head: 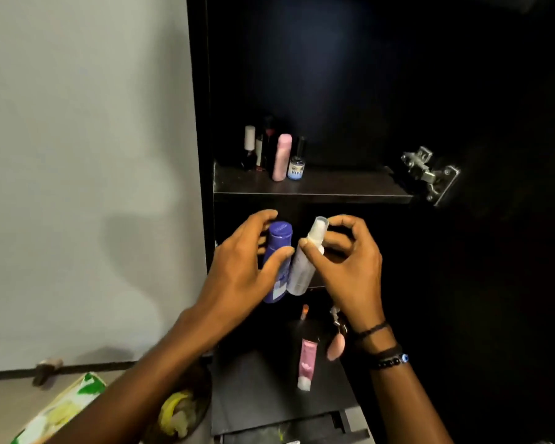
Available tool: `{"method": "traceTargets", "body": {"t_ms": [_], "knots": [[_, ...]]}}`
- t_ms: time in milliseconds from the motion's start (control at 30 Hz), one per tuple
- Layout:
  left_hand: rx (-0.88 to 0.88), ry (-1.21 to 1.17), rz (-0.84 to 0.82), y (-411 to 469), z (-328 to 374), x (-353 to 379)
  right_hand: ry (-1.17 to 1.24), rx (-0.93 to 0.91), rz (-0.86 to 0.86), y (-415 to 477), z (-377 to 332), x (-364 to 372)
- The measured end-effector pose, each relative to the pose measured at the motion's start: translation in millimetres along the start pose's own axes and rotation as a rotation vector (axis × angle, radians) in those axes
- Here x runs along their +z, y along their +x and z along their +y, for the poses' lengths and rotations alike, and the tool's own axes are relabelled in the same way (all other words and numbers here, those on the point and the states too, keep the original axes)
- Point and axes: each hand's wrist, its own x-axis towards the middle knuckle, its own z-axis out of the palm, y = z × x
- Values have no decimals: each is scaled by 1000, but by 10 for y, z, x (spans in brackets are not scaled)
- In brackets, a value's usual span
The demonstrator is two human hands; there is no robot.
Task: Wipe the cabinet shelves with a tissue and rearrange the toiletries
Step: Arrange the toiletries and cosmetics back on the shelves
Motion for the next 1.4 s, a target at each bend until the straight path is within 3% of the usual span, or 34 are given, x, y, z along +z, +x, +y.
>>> {"method": "traceTargets", "body": {"t_ms": [400,733,933,1400], "knots": [[389,41,189,922,1293,-1003,59,-418,129,791,-1656,-316],[504,119,329,1906,2111,-1505,115,-601,207,1667,-2740,-425],[438,181,400,2379,2166,-1519,93,-631,307,2184,-2928,-282],[425,218,508,2670,2052,-1427,-19,-550,327,2529,-2681,117]]}}
